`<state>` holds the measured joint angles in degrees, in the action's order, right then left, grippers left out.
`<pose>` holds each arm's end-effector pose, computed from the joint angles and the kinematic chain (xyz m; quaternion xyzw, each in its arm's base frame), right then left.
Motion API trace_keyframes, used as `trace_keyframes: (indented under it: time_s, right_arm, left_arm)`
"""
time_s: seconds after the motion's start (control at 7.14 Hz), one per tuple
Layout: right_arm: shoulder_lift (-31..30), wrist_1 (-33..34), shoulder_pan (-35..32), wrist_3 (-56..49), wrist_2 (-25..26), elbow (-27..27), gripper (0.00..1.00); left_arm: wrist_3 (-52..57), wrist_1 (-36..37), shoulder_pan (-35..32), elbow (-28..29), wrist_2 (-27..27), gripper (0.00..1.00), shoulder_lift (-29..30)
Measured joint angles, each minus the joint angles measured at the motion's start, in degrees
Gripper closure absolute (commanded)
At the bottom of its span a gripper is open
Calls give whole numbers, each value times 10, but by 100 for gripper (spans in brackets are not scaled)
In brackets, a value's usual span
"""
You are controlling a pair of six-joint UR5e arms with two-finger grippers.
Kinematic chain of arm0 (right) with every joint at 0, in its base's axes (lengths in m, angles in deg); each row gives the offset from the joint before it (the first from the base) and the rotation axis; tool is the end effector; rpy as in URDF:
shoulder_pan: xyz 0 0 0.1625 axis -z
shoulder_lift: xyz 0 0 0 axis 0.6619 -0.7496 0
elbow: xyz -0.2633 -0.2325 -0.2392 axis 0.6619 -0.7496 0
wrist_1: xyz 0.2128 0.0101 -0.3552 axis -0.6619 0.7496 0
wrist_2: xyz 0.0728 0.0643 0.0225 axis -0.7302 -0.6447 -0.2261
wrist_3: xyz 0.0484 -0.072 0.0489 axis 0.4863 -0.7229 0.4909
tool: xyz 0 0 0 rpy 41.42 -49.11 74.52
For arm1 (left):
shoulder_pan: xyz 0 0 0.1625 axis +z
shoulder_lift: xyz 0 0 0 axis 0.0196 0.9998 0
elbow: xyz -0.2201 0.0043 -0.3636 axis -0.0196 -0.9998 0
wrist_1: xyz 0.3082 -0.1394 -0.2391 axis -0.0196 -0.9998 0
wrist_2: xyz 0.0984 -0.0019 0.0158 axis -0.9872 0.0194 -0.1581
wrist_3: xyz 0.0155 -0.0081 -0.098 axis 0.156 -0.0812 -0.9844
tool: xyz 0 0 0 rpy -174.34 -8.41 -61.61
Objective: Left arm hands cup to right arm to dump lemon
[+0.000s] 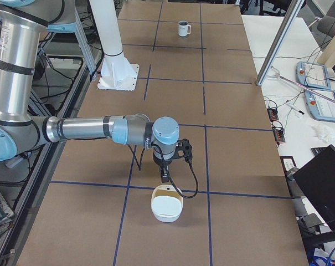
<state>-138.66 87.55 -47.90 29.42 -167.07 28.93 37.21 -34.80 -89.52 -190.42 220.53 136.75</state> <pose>0.0563 -0.3798 0.6129 0.0176 -0.3980 -0.1138 0.9101 -0.0673 -0.3915 0.6280 -0.0321 0.3850 0.0267 0.9220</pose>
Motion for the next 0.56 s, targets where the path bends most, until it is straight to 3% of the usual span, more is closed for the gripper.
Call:
trace_keyframes:
  time_s: [0.56]
  right_arm:
    - [-3,2,0,-2,2,1,0]
  left_arm:
    - [3,-5,3,-10,-2,0,-1]
